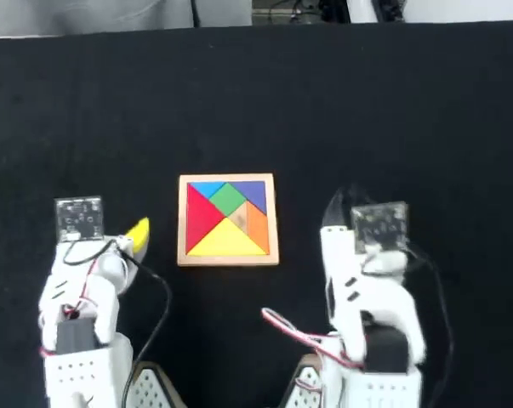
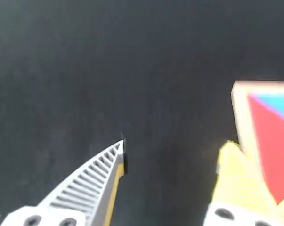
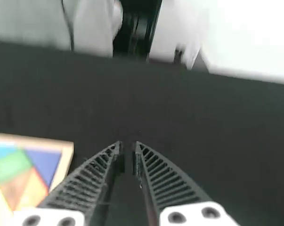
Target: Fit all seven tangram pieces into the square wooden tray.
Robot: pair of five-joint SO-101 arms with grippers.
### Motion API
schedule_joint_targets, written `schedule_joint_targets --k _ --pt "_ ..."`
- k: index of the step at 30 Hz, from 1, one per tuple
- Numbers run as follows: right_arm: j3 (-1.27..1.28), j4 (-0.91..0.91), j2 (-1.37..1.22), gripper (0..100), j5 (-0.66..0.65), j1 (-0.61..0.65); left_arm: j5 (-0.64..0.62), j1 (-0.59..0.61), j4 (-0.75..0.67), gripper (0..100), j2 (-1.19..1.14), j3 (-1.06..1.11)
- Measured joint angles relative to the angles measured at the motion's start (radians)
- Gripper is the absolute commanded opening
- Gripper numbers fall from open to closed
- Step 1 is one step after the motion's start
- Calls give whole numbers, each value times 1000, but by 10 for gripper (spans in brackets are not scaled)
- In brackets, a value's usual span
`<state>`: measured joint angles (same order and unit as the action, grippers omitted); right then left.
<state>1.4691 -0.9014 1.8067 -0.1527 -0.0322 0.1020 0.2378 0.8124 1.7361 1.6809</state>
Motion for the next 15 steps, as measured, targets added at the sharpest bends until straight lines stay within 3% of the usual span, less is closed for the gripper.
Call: schedule_joint_targets --k 7,12,15 --pt "212 -21 0 50 0 0 2 -11 160 272 11 2" --pt "216 -245 0 47 0 0 2 -11 370 271 11 2" --pt "216 -365 0 47 0 0 2 -11 413 271 18 3"
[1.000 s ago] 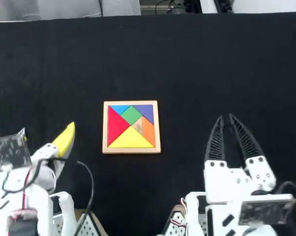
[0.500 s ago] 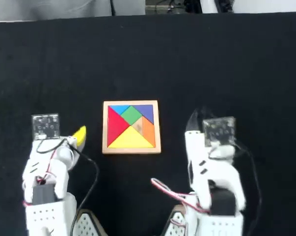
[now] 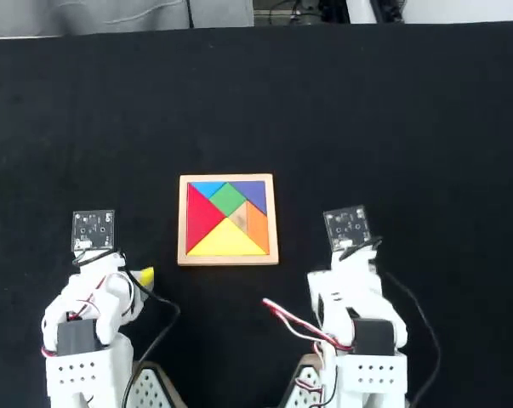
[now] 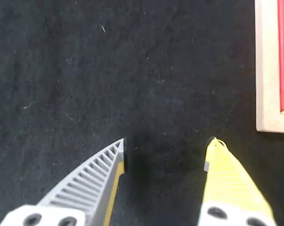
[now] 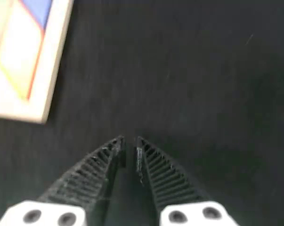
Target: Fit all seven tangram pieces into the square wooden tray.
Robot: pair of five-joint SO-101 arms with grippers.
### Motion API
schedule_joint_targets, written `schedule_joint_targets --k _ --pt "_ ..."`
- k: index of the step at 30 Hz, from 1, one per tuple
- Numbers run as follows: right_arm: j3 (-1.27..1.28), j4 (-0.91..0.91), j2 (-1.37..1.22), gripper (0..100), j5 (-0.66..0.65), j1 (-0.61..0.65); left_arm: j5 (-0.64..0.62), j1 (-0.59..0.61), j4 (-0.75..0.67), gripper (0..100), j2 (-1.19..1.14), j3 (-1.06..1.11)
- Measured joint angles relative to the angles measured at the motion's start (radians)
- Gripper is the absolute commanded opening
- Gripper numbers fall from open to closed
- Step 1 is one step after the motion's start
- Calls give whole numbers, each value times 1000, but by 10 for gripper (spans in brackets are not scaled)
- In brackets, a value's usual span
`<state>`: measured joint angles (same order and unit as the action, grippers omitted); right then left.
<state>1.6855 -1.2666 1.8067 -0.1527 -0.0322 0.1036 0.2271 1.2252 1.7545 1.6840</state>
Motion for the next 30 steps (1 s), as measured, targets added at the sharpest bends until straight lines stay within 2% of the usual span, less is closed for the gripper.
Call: schedule_joint_targets --k 30 --pt "0 -31 0 47 0 0 0 0 28 271 25 0"
